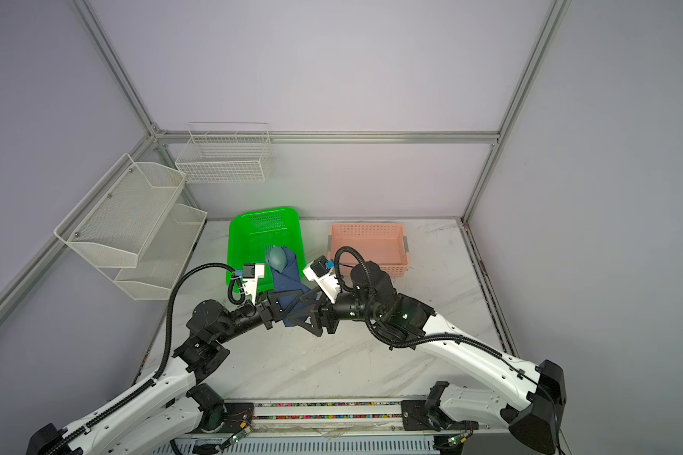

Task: Place the utensils on the paper napkin and roll it up

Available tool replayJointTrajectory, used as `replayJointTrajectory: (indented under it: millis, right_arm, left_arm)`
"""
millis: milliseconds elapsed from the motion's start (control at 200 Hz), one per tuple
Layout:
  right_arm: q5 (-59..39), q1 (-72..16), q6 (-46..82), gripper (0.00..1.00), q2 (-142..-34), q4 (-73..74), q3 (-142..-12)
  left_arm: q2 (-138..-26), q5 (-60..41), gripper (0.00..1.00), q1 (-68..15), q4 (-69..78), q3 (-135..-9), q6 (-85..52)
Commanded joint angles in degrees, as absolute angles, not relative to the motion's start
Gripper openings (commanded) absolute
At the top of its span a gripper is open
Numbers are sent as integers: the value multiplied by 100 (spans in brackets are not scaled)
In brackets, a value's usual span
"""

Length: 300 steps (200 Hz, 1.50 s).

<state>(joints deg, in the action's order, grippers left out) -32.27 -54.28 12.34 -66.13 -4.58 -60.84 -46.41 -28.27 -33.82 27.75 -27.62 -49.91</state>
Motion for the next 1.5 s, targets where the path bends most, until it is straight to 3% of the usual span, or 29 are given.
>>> replayJointTrajectory:
  millis: [0,720,980,1380,1495]
  right_arm:
    - [-2982,-5443,1200,72,-6646,-219,-5982]
    - [-2349,-5433,1247,70,-6778,-210,-5810]
    - [-2541,-5438,1215,70,-6764,-19,-5844]
    - [-2589,-5436,1257,62,-6746,-21,-5814]
    - [-2603,-5438,1257,55,-6842,-26,-5854]
  left_arm:
    - [-4632,-2920,0,-3392,3091,-3164,-4922]
    - [-4455,-2839,0,-3391,3111,-3120,-4972]
    - [-4563,-2940,0,-3393,3120,-3207,-5040]
    - [-4606,-2955,0,-3393,3197,-3234,-5036]
    - [-4693,-3000,0,-3393,3295,-3234,-5075]
